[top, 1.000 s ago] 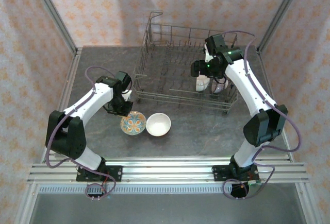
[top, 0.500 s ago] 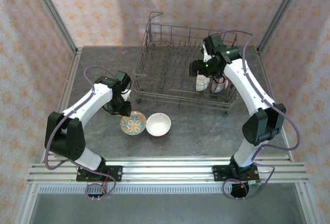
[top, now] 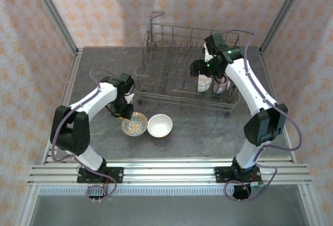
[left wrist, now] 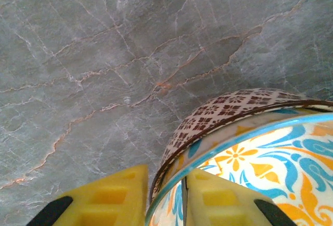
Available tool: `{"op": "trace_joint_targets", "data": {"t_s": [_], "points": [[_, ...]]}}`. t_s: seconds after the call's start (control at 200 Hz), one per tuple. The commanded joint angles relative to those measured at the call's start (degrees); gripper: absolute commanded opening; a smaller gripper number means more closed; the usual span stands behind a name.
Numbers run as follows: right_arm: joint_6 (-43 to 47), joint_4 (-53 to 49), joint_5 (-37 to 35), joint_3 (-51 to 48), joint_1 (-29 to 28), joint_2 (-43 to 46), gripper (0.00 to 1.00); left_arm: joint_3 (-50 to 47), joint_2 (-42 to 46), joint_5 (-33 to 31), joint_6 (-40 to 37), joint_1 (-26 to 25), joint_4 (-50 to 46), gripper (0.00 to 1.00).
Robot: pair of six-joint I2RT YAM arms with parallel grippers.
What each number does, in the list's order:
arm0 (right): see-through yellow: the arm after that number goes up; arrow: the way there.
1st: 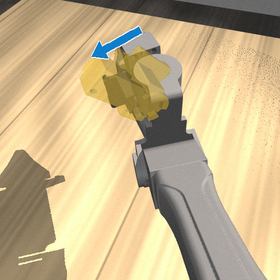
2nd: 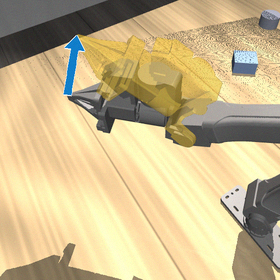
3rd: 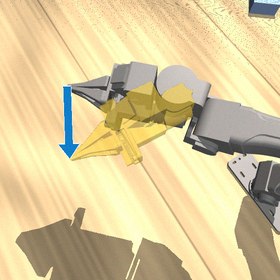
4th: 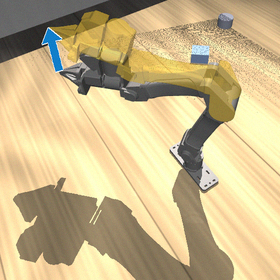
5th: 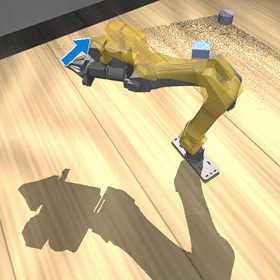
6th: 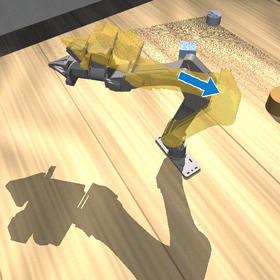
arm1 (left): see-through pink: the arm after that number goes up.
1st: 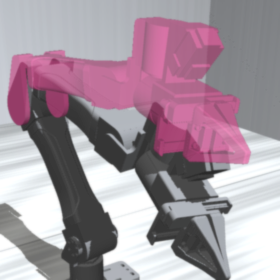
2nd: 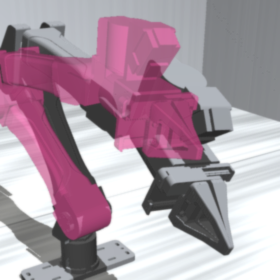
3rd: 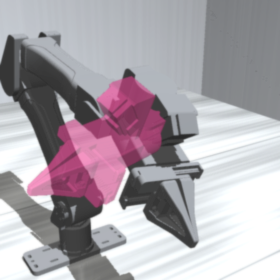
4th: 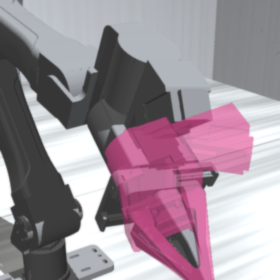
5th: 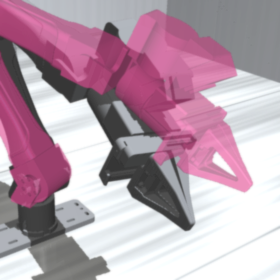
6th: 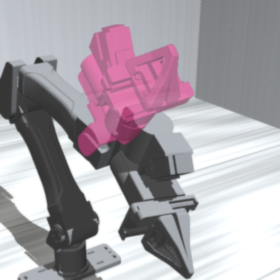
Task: Load the bowls into the dish rack
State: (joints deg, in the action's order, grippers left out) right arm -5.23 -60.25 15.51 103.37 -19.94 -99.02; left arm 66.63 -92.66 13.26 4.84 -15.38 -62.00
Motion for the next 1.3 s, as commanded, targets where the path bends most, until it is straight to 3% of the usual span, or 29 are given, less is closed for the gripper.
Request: {"op": "trace_joint_targets", "data": {"t_s": [0.0, 0.255, 1.296], "points": [[0.6, -1.5, -0.1, 2.0, -0.4, -0.6, 0.84, 0.1, 0.0, 1.0, -0.8, 0.2, -0.6, 0.18], [0.5, -1.3, 0.1, 1.7, -0.5, -1.0, 0.84, 0.4, 0.5, 0.8, -0.7, 0.2, -1.4, 0.1], [0.1, -0.8, 0.5, 2.1, -1.3, -2.0, 0.84, 3.3, 6.8, 4.0, 1.2, -0.1, -1.8, 0.0]]}}
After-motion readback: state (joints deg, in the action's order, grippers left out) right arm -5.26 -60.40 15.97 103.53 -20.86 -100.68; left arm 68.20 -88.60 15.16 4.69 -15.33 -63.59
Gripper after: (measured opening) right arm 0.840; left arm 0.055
